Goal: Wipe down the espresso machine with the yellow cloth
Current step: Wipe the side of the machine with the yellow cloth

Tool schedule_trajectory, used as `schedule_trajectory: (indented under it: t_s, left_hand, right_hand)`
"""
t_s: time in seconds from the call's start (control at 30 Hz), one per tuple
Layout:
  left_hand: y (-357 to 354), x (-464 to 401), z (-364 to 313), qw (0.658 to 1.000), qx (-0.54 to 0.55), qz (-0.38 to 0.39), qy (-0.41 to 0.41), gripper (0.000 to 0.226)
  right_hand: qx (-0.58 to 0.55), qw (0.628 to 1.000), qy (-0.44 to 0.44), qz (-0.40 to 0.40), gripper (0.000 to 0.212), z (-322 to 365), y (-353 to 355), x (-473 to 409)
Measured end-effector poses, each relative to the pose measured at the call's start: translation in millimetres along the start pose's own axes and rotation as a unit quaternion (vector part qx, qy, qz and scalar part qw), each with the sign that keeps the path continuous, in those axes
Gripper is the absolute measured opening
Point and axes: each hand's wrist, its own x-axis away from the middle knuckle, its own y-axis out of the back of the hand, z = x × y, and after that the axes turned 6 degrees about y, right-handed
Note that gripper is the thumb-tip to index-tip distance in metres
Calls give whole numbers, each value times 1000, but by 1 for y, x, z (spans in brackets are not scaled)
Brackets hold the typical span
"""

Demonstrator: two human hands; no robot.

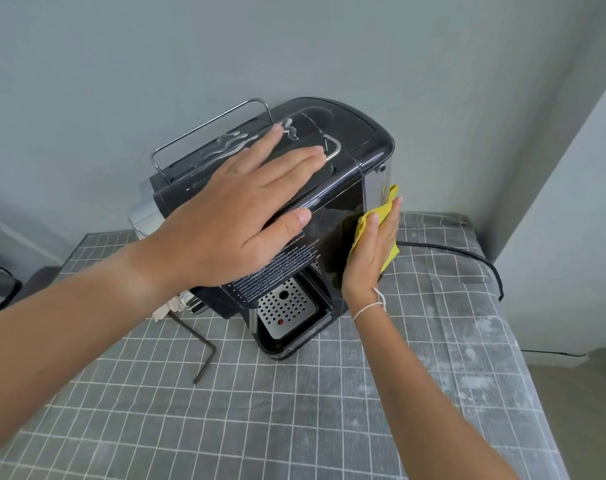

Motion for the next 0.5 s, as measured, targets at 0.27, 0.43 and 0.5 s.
schedule_trajectory:
  t_s: [0.27,0.43,0.5]
  left_hand:
    - [-1,0,1,1000,2,-1,0,61]
    - [-1,-1,0,1000,2,2,0,60]
    - [-1,1,1,1000,2,3,2,60]
  right_hand:
    - [-6,998,-18,-67,51,-32,-2,4]
    - [24,994,-101,-44,56,-79,13,21]
    - [23,995,-91,-41,56,-78,12,25]
